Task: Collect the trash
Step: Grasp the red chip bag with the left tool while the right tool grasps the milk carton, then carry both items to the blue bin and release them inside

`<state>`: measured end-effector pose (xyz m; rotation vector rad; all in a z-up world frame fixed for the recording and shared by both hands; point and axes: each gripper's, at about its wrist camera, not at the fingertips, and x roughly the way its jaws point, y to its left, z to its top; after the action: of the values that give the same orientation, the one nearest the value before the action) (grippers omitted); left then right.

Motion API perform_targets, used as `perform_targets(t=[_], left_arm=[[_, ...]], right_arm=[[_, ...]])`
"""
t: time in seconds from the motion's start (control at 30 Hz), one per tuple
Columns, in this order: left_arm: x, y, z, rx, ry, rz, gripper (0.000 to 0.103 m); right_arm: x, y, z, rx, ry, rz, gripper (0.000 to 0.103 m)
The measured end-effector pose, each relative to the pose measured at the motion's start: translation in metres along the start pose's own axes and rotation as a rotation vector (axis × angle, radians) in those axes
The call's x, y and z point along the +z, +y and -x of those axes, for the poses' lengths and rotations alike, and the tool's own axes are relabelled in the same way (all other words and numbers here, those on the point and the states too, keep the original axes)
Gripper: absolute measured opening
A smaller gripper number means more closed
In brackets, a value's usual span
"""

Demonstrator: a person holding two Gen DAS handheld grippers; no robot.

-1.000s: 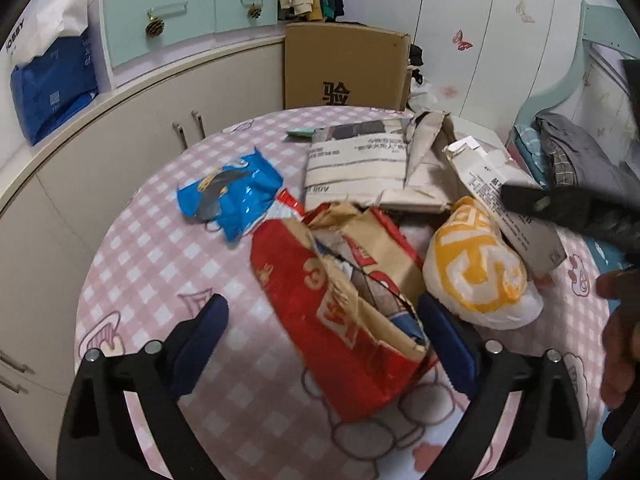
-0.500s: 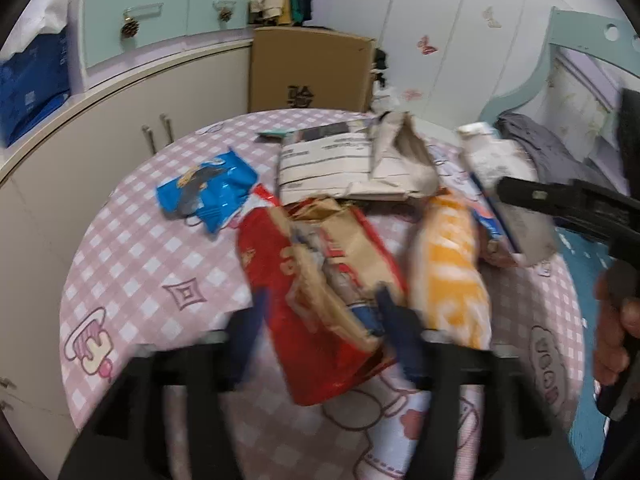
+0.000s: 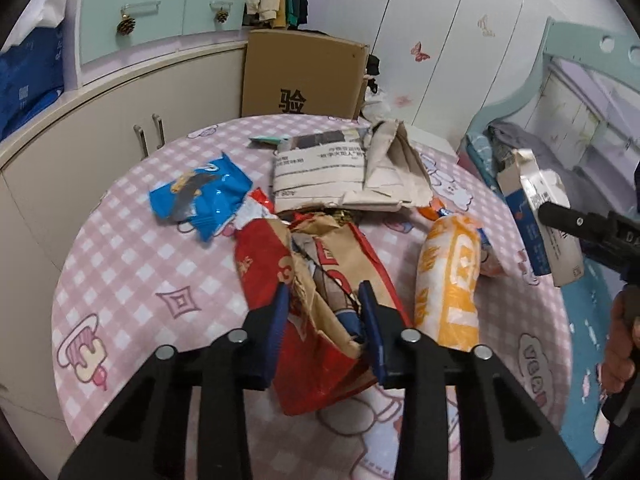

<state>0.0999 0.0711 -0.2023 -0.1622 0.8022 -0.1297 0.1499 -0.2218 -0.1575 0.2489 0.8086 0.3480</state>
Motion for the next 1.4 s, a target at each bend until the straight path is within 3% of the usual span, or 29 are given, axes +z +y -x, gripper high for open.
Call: perform_targets(t=[0.1,0.4,0.83,1.03,1.17,1.4], left_arm=[[0.000,0.007,0.012,-0.011,-0.020,0.015,0.020],[0.003,0.005,0.026,-0.009,-0.043,0.006,0.019],[0.032,-0.045,0.057,-0.065,-0.149,-0.064,0.019],[0.057,-0.113,0.066,-0.189,-0.208,-0.163,0.019],[0.065,-0.183,0.051,-0.319,-0.191,-0.235,0.019],[0.040,-0.305,-0.019,-0.493,-0.027,-0.318,0.019]], right_arm=[[0.000,-0.006,0.007,0.004,-0.017,-0.016,0.054],[0.000,-0.029,0.028,0.002,-0.064,-0.052,0.050],[-0.013,-0.061,0.042,0.023,-0.085,-0.099,0.045],[-0.011,-0.089,0.084,0.026,-0.178,-0.152,0.044],[-0.018,-0.139,0.124,-0.053,-0.248,-0.229,0.044],[-0.058,-0.242,0.161,-0.204,-0.251,-0.406,0.044]])
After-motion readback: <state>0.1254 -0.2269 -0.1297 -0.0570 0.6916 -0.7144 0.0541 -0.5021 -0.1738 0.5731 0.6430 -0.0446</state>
